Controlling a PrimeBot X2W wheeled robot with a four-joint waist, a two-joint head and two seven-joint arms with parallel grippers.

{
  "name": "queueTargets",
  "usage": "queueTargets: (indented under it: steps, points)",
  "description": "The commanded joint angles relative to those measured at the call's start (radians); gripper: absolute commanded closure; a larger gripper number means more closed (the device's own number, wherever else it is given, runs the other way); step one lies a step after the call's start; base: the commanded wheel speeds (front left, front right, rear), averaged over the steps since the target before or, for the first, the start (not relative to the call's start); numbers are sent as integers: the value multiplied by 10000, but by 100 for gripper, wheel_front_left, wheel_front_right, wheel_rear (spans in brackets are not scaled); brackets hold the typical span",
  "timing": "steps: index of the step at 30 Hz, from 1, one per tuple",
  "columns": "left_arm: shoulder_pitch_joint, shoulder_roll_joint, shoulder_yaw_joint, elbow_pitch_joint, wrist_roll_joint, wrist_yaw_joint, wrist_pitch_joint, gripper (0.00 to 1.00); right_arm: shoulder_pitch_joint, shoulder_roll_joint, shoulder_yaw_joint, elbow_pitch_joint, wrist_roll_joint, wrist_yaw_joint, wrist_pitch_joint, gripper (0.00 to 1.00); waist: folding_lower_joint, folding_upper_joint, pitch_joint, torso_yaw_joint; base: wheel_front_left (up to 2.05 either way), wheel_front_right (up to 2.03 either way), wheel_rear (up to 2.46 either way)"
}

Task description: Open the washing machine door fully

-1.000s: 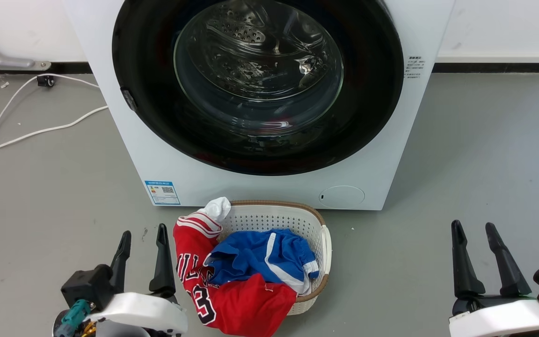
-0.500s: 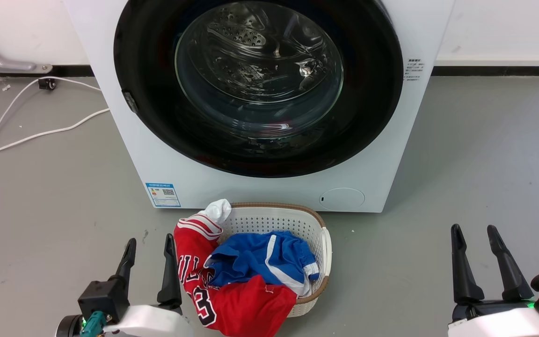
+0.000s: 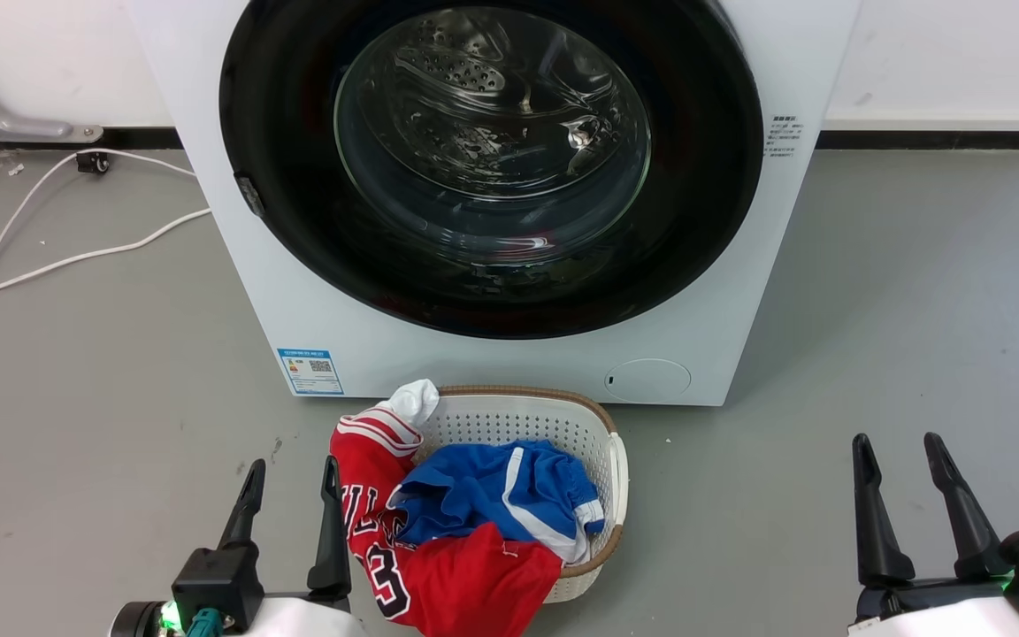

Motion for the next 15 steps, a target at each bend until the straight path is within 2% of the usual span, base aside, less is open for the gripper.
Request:
queueTargets:
  steps: [1, 15]
  points:
    - [42, 6, 9, -35, 196, -25, -76, 0, 113, -10, -22, -102, -131, 0, -93, 0, 0, 0, -2, 2, 0, 0, 0]
    - [225, -223, 233, -28, 1205, -211, -334, 0, 310, -9, -97, -147, -615, 1, -338, 0, 0, 0, -33, 47, 0, 0, 0]
